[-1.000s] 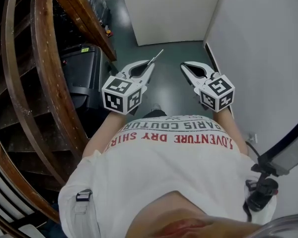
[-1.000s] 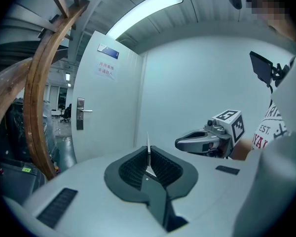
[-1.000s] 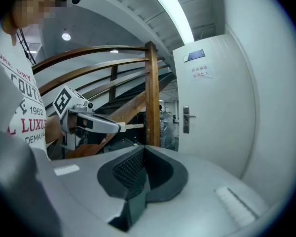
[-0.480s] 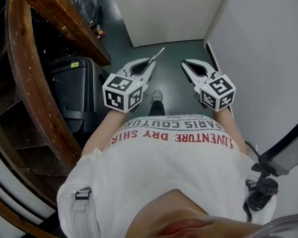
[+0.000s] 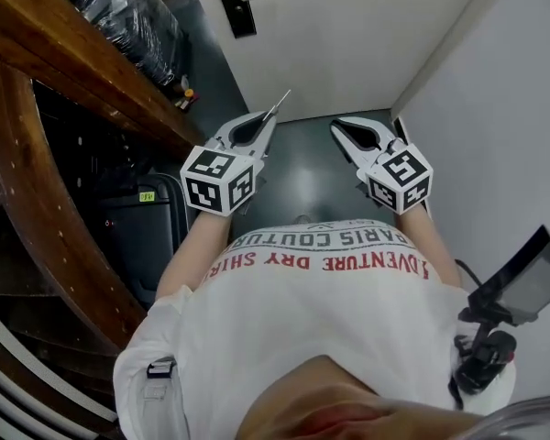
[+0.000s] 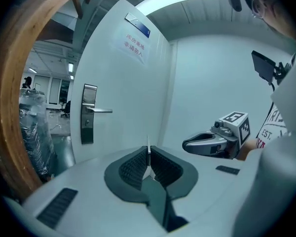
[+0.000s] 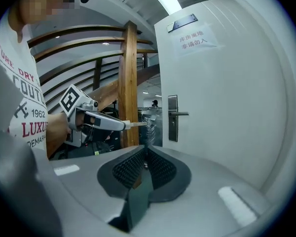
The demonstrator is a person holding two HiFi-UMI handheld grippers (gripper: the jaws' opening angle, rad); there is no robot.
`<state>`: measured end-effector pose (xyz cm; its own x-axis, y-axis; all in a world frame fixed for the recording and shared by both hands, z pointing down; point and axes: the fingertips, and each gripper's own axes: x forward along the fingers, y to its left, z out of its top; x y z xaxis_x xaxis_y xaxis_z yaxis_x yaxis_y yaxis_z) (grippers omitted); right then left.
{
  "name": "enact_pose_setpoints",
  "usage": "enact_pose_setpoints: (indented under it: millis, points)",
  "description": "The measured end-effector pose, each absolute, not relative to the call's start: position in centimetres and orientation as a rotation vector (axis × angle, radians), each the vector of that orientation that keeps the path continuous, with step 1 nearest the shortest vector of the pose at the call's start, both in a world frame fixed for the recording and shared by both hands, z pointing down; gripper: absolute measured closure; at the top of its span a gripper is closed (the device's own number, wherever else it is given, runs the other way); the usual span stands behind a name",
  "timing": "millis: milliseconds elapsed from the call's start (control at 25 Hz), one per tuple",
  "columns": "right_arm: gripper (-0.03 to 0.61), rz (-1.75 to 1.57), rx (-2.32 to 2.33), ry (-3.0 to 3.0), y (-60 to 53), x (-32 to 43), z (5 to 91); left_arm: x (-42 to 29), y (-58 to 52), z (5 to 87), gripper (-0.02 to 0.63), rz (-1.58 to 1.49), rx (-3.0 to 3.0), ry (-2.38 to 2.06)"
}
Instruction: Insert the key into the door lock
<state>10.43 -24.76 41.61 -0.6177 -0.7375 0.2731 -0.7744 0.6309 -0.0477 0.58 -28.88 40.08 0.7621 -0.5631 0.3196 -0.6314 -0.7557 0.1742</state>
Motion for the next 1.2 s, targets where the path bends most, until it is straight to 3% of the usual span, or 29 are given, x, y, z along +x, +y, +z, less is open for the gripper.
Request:
enact_pose_setpoints:
  millis: [720,1200]
  points:
    - [0.575,0.076,1.157,-2.720,-36.2,9.1,37.8,-0.2,-38.4,37.9,0.591,0.295,2.689,-1.041]
    - [0.577,0.133,1.095,-2.706,-45.0,10.0,40.4,-0.5,-45.4,40.1,0.591,0.292,2.592,-1.107]
